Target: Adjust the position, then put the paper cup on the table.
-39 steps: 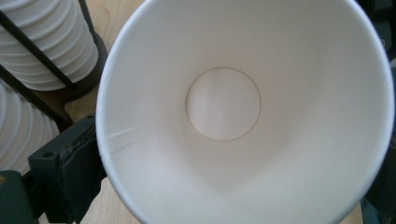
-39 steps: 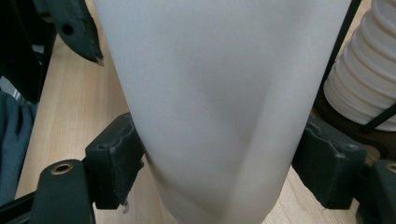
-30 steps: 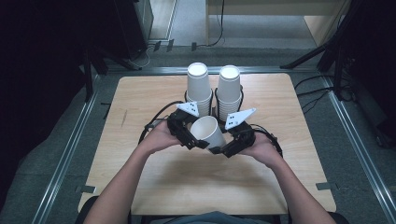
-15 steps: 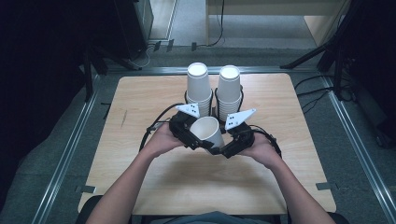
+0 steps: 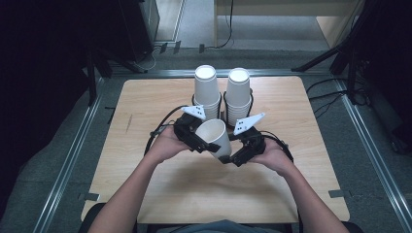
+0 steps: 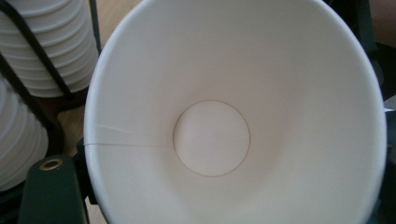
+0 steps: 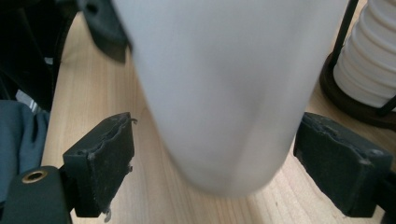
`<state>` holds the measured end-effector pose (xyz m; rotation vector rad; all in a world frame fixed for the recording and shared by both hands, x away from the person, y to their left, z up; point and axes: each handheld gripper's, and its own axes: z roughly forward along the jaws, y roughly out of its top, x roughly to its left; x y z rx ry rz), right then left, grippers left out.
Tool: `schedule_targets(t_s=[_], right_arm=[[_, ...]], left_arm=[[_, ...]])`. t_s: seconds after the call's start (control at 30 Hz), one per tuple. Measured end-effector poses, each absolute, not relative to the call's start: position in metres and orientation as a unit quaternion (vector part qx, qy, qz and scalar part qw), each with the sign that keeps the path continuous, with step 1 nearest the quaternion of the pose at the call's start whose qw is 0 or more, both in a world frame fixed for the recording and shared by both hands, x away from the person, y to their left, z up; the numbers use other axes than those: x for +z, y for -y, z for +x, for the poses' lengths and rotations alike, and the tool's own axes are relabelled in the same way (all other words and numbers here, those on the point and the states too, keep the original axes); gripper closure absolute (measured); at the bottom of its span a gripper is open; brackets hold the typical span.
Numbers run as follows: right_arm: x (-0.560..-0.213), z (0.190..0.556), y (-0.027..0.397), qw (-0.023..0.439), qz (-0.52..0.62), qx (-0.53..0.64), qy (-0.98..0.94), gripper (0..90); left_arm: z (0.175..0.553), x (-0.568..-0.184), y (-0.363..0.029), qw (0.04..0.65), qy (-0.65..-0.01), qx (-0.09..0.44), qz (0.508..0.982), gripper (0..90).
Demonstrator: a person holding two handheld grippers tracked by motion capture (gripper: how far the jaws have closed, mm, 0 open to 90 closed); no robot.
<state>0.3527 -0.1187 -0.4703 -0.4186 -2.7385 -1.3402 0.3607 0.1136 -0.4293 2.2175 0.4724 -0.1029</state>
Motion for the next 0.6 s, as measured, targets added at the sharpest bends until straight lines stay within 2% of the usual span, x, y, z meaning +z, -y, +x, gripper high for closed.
schedule_targets(t_s=[0.37,0.6], right_arm=[[-0.465,0.355,0.126,0.019,-0.175,-0.431,0.885,14.1],[-0.462,0.353,0.134,-0.013,-0.192,-0.432,0.881,14.3]], left_arm=[[0.359,-0.429,-0.119,0.409,-0.183,-0.032,0.894,15.9],[0.359,-0.429,-0.121,0.402,-0.183,-0.032,0.897,15.9]])
